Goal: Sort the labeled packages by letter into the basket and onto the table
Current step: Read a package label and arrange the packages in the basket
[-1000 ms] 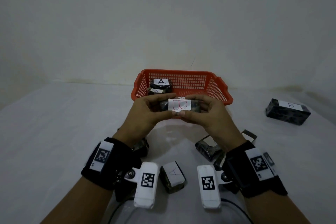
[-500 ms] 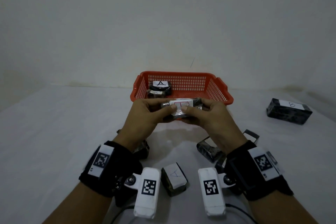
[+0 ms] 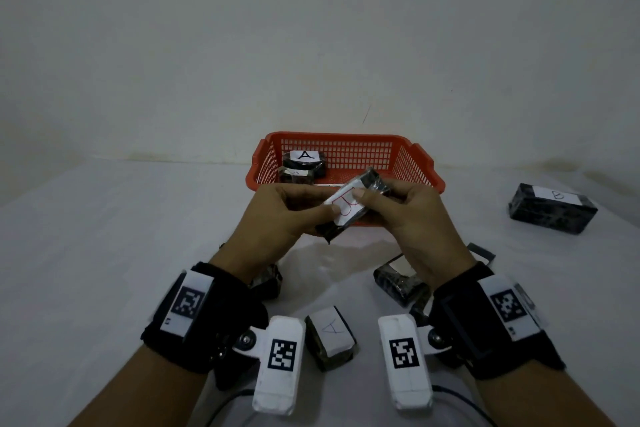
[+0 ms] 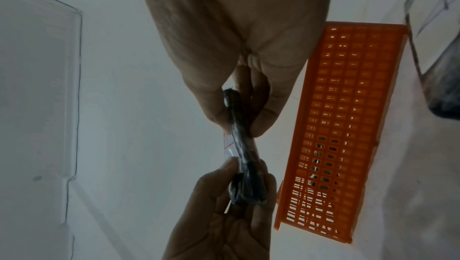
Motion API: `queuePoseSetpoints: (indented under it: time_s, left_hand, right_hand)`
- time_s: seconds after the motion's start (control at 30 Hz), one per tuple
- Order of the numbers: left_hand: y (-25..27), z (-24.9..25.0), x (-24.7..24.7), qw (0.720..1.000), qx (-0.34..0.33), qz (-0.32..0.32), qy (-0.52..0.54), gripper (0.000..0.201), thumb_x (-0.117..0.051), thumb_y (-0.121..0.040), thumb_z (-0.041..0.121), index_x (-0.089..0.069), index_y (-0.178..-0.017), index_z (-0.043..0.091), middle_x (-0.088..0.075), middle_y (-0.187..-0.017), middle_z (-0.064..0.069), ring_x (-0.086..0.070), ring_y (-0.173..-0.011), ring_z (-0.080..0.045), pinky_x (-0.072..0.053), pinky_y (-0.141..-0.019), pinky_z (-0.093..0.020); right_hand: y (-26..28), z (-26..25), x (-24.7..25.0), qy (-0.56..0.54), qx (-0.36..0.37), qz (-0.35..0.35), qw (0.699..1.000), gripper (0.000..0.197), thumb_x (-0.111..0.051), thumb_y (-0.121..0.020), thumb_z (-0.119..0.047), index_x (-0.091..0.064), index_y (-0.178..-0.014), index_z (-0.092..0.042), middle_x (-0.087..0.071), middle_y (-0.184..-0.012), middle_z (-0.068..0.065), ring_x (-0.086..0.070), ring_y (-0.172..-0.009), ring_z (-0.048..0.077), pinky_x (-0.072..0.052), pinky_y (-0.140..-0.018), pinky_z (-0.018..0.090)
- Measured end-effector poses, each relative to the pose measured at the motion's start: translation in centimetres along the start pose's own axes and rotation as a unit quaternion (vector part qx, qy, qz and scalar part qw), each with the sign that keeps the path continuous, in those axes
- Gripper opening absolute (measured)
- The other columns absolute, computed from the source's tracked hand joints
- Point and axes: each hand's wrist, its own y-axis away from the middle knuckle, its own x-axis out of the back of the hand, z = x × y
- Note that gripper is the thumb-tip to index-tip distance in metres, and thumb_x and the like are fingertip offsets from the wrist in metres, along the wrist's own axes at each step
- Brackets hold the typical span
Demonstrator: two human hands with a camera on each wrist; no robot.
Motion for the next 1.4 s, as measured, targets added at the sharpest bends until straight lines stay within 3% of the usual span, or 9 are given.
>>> queuePoseSetpoints:
  time_s: [0.13, 0.37, 0.53, 0.67, 0.77, 0.9, 1.1, 1.23, 1.4]
  left_hand:
    - [0.0, 0.1, -0.1, 1.0, -0.008, 0.019, -0.006, 0.025, -0.076, -0.085, 0.01, -0.077, -0.109, 0.019, -0.08, -0.098, 0.004, -0.077, -0.086, -0.01, -0.059, -0.068, -0.019]
    - [0.3, 0.2, 0.4, 0.997, -0.063, 0.004, -0.054, 0.032, -0.08, -0.082, 0.005, -0.077, -0.111, 0.017, -0.078, -0.106, 0.009, -0.072, -0.102, -0.003, -0.057, -0.086, -0.014]
    - [0.1, 0.2, 0.3, 1.0, -0.017, -0.012, 0.009, 0.033, -0.074, -0.088, 0.021, -0.072, -0.121, 0.017, -0.076, -0.114, 0.002, -0.074, -0.103, -0.011, -0.061, -0.086, -0.027]
    - [-0.2, 0.0, 0.4, 0.999, -0.012, 0.019, 0.028, 0.023, -0.069, -0.092, 0.016, -0.076, -0.112, 0.007, -0.077, -0.109, -0.007, -0.075, -0.102, -0.019, -0.062, -0.086, -0.033]
    - [-0.2, -0.1, 0.7, 0.999, -0.013, 0.024, 0.031, 0.025, -0.072, -0.089, 0.014, -0.076, -0.113, 0.008, -0.077, -0.109, -0.006, -0.075, -0.102, -0.019, -0.061, -0.087, -0.032]
    - [-0.1, -0.2, 0.8, 1.0, -0.009, -0.003, 0.026, 0.027, -0.071, -0.091, 0.015, -0.074, -0.117, 0.01, -0.077, -0.112, -0.005, -0.075, -0.104, -0.018, -0.06, -0.089, -0.031]
    - [-0.3, -0.3, 1.3, 0.999, 0.005, 0.022, 0.049, 0.023, -0.071, -0.09, 0.013, -0.077, -0.112, 0.01, -0.078, -0.108, -0.006, -0.075, -0.103, -0.021, -0.06, -0.092, -0.035]
    - [-0.2, -0.3, 1.3, 0.999, 0.006, 0.005, 0.049, 0.027, -0.072, -0.088, 0.015, -0.076, -0.114, 0.011, -0.078, -0.111, -0.004, -0.074, -0.104, -0.018, -0.059, -0.093, -0.033]
    - [-0.1, -0.2, 1.3, 0.998, -0.034, 0.028, 0.054, 0.033, -0.075, -0.082, -0.001, -0.074, -0.114, 0.007, -0.078, -0.11, -0.006, -0.075, -0.104, -0.018, -0.061, -0.086, -0.026]
  right_hand:
    - [-0.1, -0.1, -0.2, -0.019, -0.002, -0.001, 1.0, 0.021, -0.077, -0.09, -0.015, -0.076, -0.109, -0.007, -0.081, -0.104, 0.011, -0.079, -0.096, 0.024, -0.062, -0.094, 0.047]
    - [0.0, -0.4, 0.1, -0.012, -0.03, -0.039, 0.999, 0.029, -0.073, -0.092, -0.025, -0.075, -0.104, 0.001, -0.08, -0.099, 0.016, -0.079, -0.091, 0.029, -0.066, -0.077, 0.036]
    - [-0.1, -0.1, 0.5, 0.028, 0.014, -0.008, 0.999, 0.02, -0.077, -0.09, -0.021, -0.079, -0.101, -0.004, -0.08, -0.1, 0.012, -0.078, -0.094, 0.025, -0.064, -0.089, 0.042]
    - [-0.1, -0.1, 0.5, 0.025, 0.027, -0.02, 0.999, 0.025, -0.078, -0.086, -0.024, -0.079, -0.1, -0.004, -0.08, -0.101, 0.012, -0.078, -0.097, 0.024, -0.063, -0.091, 0.04]
    - [0.0, -0.1, 0.2, 0.02, 0.022, -0.058, 0.998, 0.041, -0.081, -0.076, -0.031, -0.078, -0.105, -0.002, -0.079, -0.103, 0.012, -0.078, -0.097, 0.022, -0.064, -0.086, 0.032]
    - [0.2, 0.1, 0.4, 0.038, 0.044, -0.046, 0.997, 0.028, -0.083, -0.08, -0.022, -0.079, -0.103, -0.006, -0.081, -0.096, 0.006, -0.079, -0.09, 0.015, -0.061, -0.077, 0.02]
    - [-0.5, 0.2, 0.5, -0.042, 0.004, -0.063, 0.997, 0.046, -0.08, -0.069, -0.028, -0.077, -0.107, -0.002, -0.078, -0.107, 0.018, -0.076, -0.105, 0.032, -0.058, -0.101, 0.046]
    - [-0.4, 0.3, 0.8, -0.012, 0.009, -0.053, 0.998, 0.023, -0.077, -0.085, -0.007, -0.077, -0.107, -0.005, -0.079, -0.106, 0.014, -0.076, -0.103, 0.029, -0.058, -0.102, 0.048]
    - [-0.5, 0.1, 0.5, -0.052, -0.007, -0.072, 0.996, 0.042, -0.08, -0.08, -0.006, -0.069, -0.12, -0.002, -0.076, -0.117, 0.016, -0.075, -0.109, 0.03, -0.058, -0.101, 0.048]
